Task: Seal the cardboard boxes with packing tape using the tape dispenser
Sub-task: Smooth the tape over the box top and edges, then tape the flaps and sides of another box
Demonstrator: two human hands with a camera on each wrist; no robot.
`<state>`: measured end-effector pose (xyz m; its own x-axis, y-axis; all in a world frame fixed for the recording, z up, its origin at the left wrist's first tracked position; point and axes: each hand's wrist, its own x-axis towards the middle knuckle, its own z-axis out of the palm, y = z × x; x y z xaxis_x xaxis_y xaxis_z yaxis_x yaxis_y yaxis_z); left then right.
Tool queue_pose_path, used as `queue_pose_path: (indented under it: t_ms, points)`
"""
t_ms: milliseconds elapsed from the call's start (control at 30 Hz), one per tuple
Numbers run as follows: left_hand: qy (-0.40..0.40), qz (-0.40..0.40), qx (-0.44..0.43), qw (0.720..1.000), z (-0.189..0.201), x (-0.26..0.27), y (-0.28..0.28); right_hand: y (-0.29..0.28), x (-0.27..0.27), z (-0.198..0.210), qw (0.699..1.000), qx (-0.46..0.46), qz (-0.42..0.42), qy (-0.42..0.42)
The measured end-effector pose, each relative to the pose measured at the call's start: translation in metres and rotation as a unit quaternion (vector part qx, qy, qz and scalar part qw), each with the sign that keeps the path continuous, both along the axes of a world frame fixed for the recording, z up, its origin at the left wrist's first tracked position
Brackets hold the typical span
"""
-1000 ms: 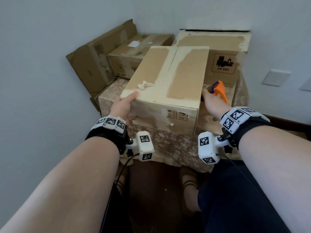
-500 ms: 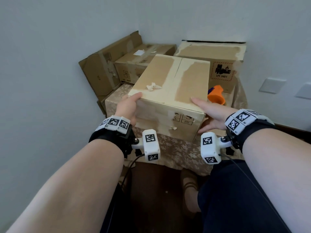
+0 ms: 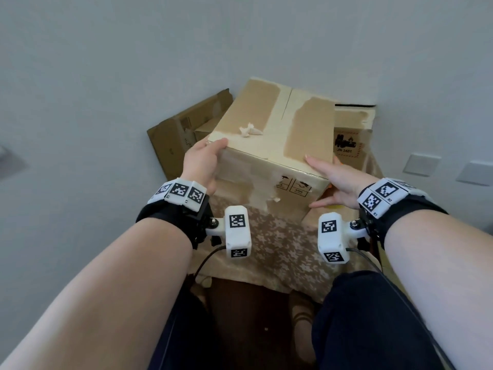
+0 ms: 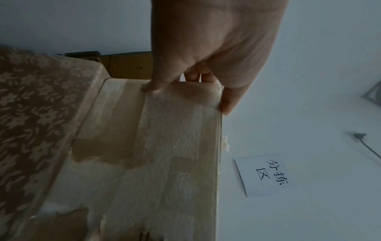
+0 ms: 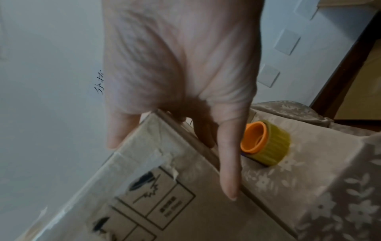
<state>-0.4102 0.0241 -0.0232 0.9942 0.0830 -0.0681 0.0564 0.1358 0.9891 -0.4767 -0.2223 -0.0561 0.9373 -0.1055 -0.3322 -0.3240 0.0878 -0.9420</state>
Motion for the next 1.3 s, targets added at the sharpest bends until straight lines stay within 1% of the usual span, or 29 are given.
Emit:
queue_pose_path:
  t_ms: [133,233,300,467,533,567,633,700,767,800,833,933,1000,1067,1133,1200,1300]
  points:
    - [-0.042,0.000,0.004,0.999,0.025,0.005,-0.003,0.002,0.012,0.015,0.999,0.012,-0.005,-0.050]
    - [-0.063,0.010,0.013,0.998,0.043,0.022,0.000,0.006,0.031,0.028,0.995,0.013,-0.003,-0.097]
    - [-0.064,0.016,0.022,0.998,0.051,0.040,0.004,0.010,0.049,0.036,0.993,0.012,0.000,-0.116]
    - [-0.082,0.028,0.034,0.996,0.056,0.096,0.015,0.019,0.109,0.043,0.993,-0.004,0.031,-0.117]
    - [-0.094,0.037,0.061,0.993,0.051,0.126,0.021,0.026,0.134,0.040,0.991,-0.023,0.029,-0.126]
    - [-0.098,0.041,0.088,0.990,0.046,0.144,0.024,0.031,0.150,0.037,0.989,-0.052,0.032,-0.131]
    - [-0.107,0.052,0.159,0.980,0.037,0.167,0.031,0.042,0.174,0.031,0.976,-0.148,0.044,-0.151]
    - [-0.088,0.062,0.221,0.969,0.030,0.192,0.037,0.051,0.199,0.030,0.948,-0.254,0.049,-0.187]
    - [-0.050,0.043,0.262,0.963,0.025,0.208,0.039,0.057,0.217,0.034,0.918,-0.326,0.057,-0.219]
    - [-0.045,0.026,0.284,0.957,0.022,0.215,0.039,0.058,0.225,0.037,0.907,-0.348,0.060,-0.230]
    - [-0.042,0.006,0.319,0.947,0.021,0.219,0.036,0.059,0.232,0.039,0.899,-0.363,0.060,-0.238]
    - [-0.055,-0.049,0.432,0.899,0.021,0.222,0.024,0.064,0.248,0.042,0.883,-0.401,0.057,-0.238]
    - [-0.071,-0.077,0.466,0.879,0.024,0.222,0.013,0.066,0.259,0.042,0.880,-0.410,0.055,-0.231]
    - [-0.086,-0.085,0.495,0.860,0.027,0.223,0.001,0.066,0.269,0.041,0.874,-0.430,0.067,-0.216]
    - [-0.100,-0.085,0.511,0.850,0.027,0.228,-0.011,0.064,0.278,0.039,0.869,-0.445,0.087,-0.199]
    - [-0.097,-0.086,0.511,0.850,0.025,0.234,-0.020,0.060,0.284,0.036,0.865,-0.452,0.105,-0.191]
    - [-0.097,-0.069,0.509,0.852,0.021,0.248,-0.031,0.050,0.293,0.029,0.860,-0.461,0.120,-0.184]
